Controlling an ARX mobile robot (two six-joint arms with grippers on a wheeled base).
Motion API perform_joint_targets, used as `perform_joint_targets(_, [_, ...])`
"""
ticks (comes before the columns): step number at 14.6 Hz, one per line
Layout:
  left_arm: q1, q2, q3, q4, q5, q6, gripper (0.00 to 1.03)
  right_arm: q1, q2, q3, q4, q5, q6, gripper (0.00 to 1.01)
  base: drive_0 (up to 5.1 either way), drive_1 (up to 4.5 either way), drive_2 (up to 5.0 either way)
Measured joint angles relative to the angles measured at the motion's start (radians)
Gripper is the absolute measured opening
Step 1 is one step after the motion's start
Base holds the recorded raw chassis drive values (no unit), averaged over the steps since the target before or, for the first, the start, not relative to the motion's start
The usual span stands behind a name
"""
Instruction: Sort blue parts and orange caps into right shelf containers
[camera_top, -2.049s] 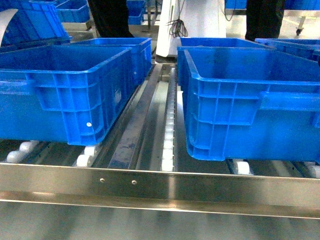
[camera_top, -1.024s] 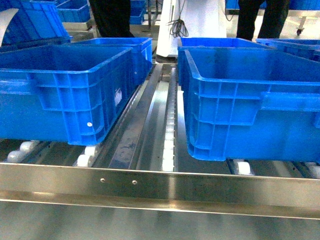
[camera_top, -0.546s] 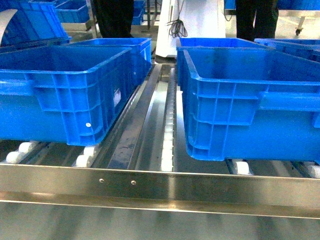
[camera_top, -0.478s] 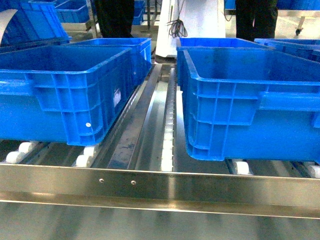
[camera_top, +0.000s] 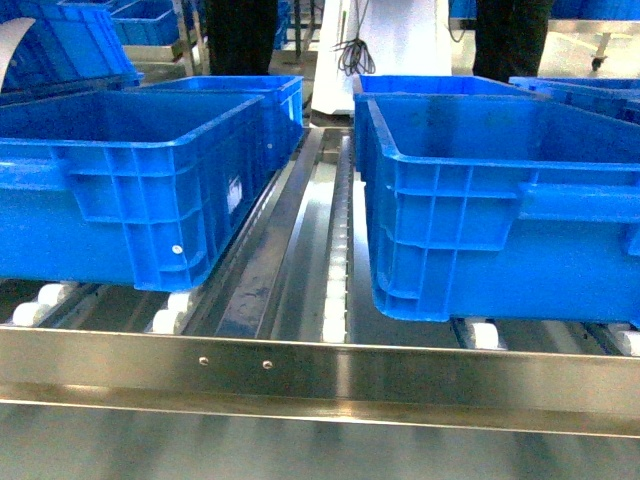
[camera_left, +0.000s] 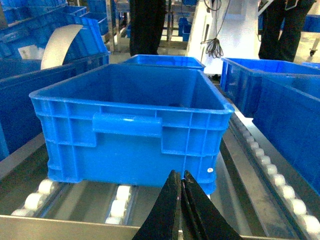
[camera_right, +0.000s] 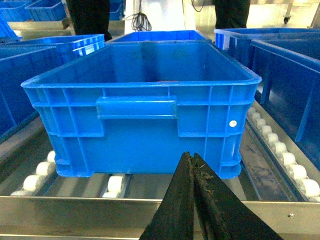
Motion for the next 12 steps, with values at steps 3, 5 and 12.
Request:
perform_joint_targets(3, [0.0, -0.089, -0.042, -0.049, 0.0, 0.0, 0.02, 0.0, -0.13, -0.003, -0.09, 0.0, 0.0, 0.02, 0.0, 0.0, 0.0])
perform_joint_targets(5, [0.0, -0.178, -0.072, -0.108, 0.0, 0.0, 0.02, 0.0, -0.23, -0.016, -0.188, 0.0, 0.0, 0.02, 0.0, 0.0, 0.0])
perform_joint_targets(12, [0.0, -0.432, -0.124, -0.285, 0.0, 0.0, 0.02, 0.0, -0.523, -0.016, -0.454, 0.0, 0.003, 0.02, 0.0, 0.0, 0.0])
